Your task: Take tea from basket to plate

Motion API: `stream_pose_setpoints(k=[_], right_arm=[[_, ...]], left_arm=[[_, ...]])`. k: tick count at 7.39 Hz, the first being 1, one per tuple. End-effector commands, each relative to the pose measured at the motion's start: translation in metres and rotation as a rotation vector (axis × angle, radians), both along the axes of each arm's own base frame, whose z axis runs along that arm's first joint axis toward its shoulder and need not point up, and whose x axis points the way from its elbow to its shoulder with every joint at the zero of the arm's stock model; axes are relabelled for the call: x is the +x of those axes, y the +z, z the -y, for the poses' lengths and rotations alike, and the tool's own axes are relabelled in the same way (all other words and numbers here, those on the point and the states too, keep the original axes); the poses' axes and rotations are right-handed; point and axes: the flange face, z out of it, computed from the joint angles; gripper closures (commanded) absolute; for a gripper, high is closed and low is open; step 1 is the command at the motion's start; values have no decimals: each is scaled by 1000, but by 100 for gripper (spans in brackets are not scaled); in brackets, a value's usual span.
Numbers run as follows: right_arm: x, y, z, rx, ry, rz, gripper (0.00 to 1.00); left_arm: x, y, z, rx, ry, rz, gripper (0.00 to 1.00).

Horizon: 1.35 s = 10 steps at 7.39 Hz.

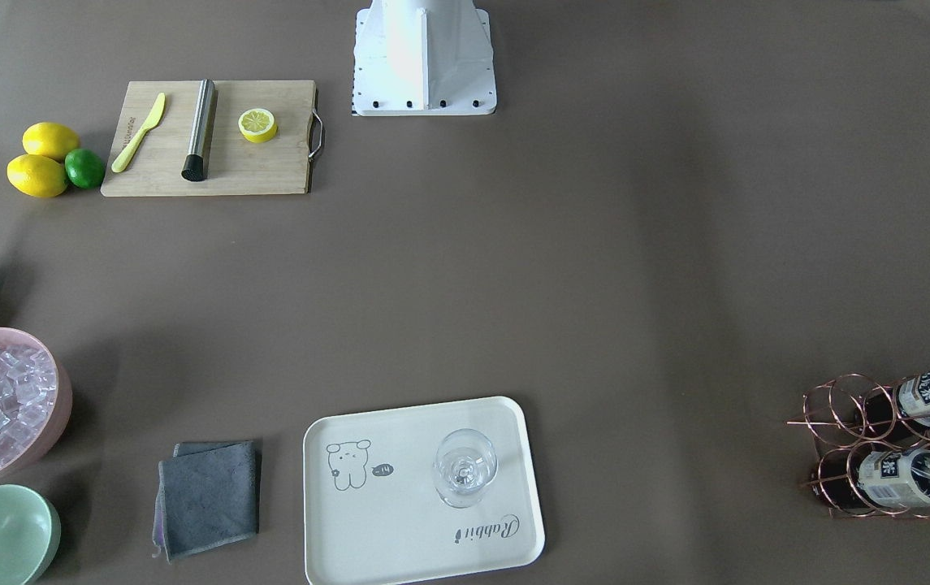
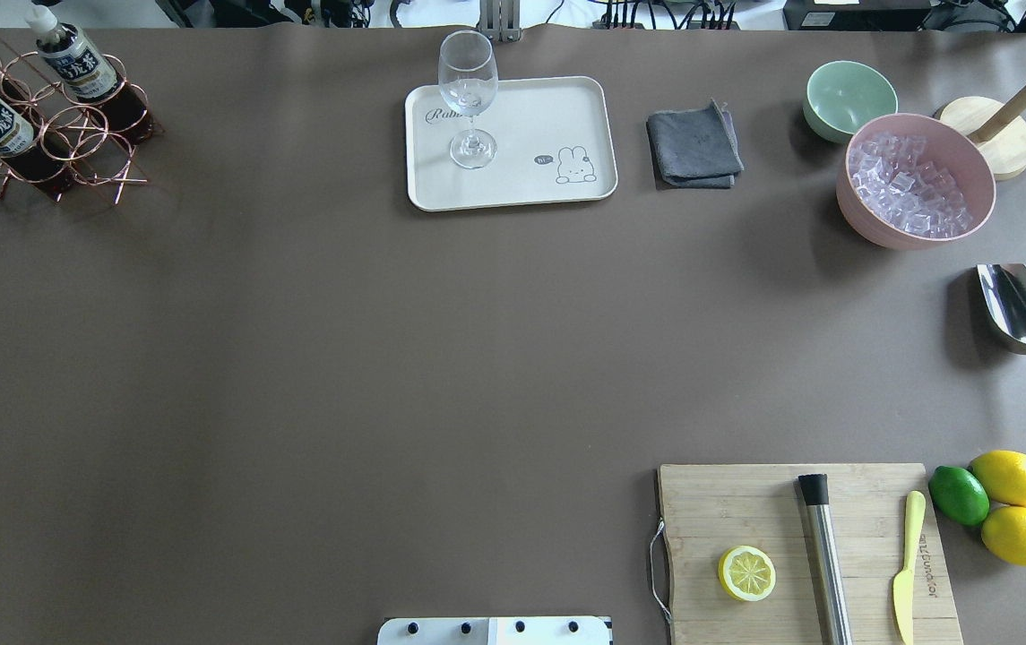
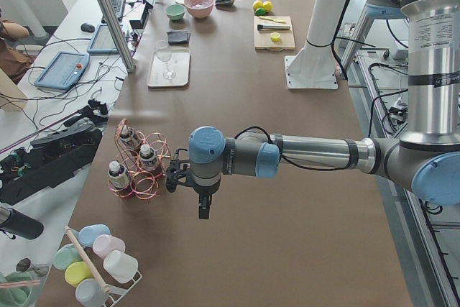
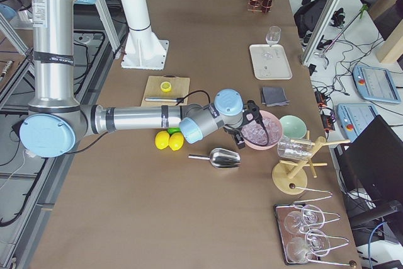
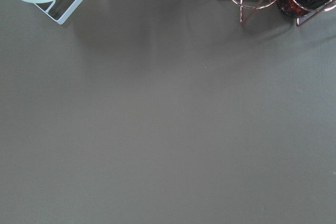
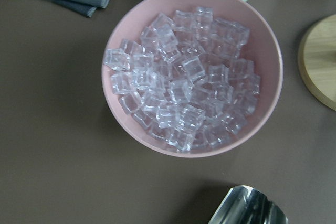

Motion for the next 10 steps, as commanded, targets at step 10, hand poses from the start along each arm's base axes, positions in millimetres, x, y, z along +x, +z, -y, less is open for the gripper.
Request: stream_pose_setpoints(k=[10], right_arm=[[-260,-263,21,507,-322,215,0]], left_arm=[[-7,-137,165,-828,-962,-294,2]])
